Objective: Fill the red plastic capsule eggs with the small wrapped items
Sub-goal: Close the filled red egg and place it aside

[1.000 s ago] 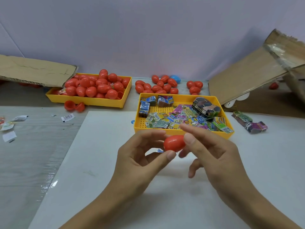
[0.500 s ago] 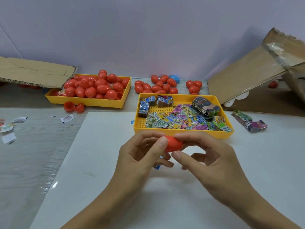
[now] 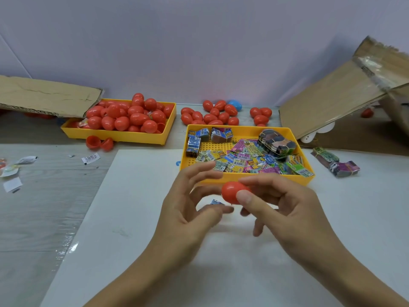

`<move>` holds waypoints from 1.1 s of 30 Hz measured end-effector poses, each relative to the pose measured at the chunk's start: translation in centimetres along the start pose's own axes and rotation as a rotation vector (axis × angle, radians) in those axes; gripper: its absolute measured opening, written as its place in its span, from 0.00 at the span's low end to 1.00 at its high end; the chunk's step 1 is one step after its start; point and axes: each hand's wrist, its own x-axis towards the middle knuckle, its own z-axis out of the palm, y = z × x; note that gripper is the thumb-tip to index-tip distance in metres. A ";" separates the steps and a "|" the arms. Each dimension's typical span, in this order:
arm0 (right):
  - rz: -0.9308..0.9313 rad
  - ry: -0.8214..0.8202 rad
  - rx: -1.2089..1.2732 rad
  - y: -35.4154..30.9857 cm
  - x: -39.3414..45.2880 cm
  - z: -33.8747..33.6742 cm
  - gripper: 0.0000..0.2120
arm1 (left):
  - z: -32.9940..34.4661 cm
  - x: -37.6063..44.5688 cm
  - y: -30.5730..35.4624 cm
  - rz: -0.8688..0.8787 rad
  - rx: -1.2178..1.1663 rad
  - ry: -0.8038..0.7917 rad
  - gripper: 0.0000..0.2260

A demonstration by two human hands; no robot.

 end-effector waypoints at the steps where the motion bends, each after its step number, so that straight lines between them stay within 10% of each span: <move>1: -0.008 0.011 -0.020 0.1 0.0 0.0 0.11 | 0.0 0.0 0.2 -0.071 -0.035 0.019 0.21; 11: -0.160 -0.071 -0.206 0.5 -0.3 0.1 0.16 | 0.4 -0.2 0.8 -0.153 0.018 0.053 0.06; 29: -0.047 -0.025 0.045 0.8 0.3 0.0 0.12 | -0.1 0.1 0.7 -0.026 0.012 0.035 0.18; 33: -0.060 -0.100 -0.283 1.8 0.6 -0.3 0.16 | -0.7 0.6 1.1 0.022 0.030 0.148 0.16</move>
